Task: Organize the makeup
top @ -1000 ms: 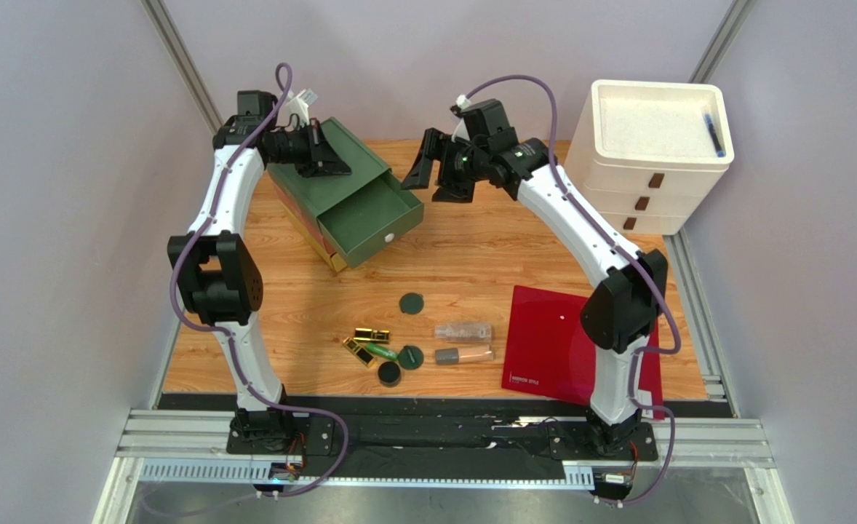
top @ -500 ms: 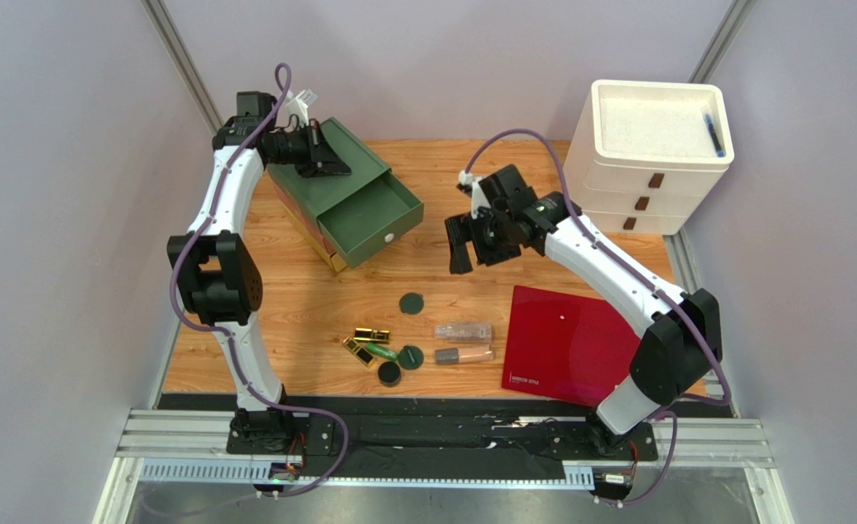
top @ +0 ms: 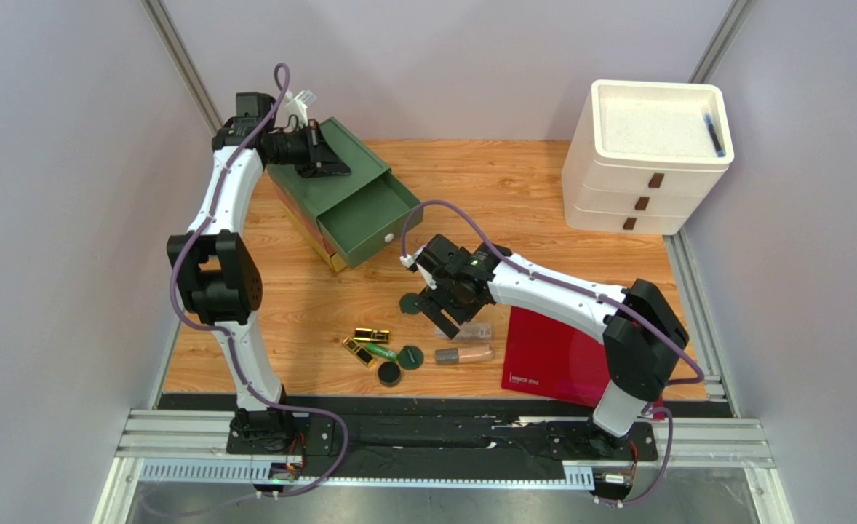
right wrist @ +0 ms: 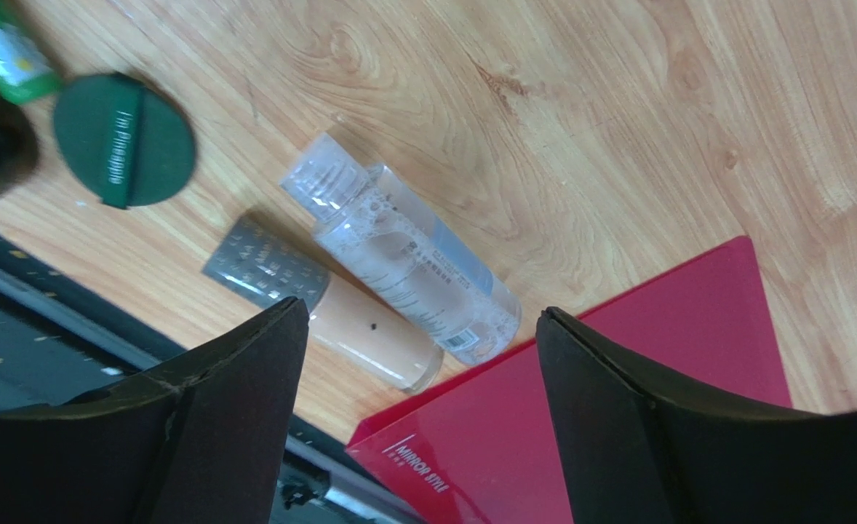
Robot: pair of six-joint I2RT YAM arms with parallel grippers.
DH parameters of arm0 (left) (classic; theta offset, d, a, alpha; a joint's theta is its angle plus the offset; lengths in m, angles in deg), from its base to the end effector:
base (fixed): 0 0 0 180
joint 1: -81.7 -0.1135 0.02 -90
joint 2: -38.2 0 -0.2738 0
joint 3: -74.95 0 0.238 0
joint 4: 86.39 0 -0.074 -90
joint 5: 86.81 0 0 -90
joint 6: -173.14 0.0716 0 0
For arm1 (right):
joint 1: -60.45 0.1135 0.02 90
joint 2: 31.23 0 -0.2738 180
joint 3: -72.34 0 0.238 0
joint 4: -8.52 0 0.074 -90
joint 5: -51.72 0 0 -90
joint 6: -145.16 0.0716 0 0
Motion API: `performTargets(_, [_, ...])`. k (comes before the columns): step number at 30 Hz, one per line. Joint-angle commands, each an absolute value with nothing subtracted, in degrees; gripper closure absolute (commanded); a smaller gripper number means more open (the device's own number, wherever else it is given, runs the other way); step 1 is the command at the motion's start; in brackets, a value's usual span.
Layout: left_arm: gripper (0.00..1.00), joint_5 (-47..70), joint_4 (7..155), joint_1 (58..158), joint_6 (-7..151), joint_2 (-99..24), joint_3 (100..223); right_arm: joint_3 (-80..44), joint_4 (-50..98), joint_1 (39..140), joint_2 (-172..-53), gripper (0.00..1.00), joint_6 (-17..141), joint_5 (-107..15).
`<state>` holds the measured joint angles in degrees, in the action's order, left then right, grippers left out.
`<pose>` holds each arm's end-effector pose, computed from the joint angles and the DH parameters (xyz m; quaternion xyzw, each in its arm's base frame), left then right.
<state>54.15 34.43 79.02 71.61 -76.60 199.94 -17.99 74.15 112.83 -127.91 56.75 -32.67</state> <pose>0.4494 -0.0346 0.3143 0.0450 0.8577 -0.4261 0.2842 0.2090 0.2597 0.2210 -0.4161 0.8944 0.0279 0.1613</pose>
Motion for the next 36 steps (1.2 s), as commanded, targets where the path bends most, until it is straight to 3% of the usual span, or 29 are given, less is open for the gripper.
performTargets(1, [1.00, 43.53, 27.50, 78.80, 76.46, -82.21, 196.16, -15.48, 71.02, 114.50, -129.92, 0.20, 51.65, -28.52])
performTargets(14, [1.00, 42.65, 26.97, 78.80, 76.72, -82.65, 195.55, -16.44, 68.04, 114.68, -139.15, 0.25, 53.93, -25.98])
performTargets(18, [1.00, 42.56, 26.89, 78.71, 76.63, -82.56, 195.90, -16.27, 66.72, 114.68, -139.95, 0.32, 54.81, -22.39])
performTargets(20, [1.00, 42.30, 26.89, 78.71, 76.63, -82.56, 195.98, -15.66, 65.58, 114.59, -139.77, 0.41, 54.81, -21.15])
performTargets(21, [1.00, 42.30, 26.89, 78.71, 76.55, -82.56, 195.98, -15.48, 65.23, 114.59, -139.68, 0.53, 54.81, -20.71])
performTargets(22, [1.00, 42.30, 26.97, 78.80, 76.46, -82.65, 196.16, -15.39, 64.79, 114.67, -139.60, 0.84, 56.20, -19.74])
performTargets(23, [1.00, 42.56, 27.06, 78.80, 76.37, -82.74, 196.25, -15.04, 64.52, 114.59, -139.68, 1.00, 56.65, -18.95])
performTargets(36, [1.00, 43.00, 27.15, 78.71, 75.93, -83.00, 196.78, -8.62, 59.69, 114.59, -124.75, 1.00, 56.14, -3.04])
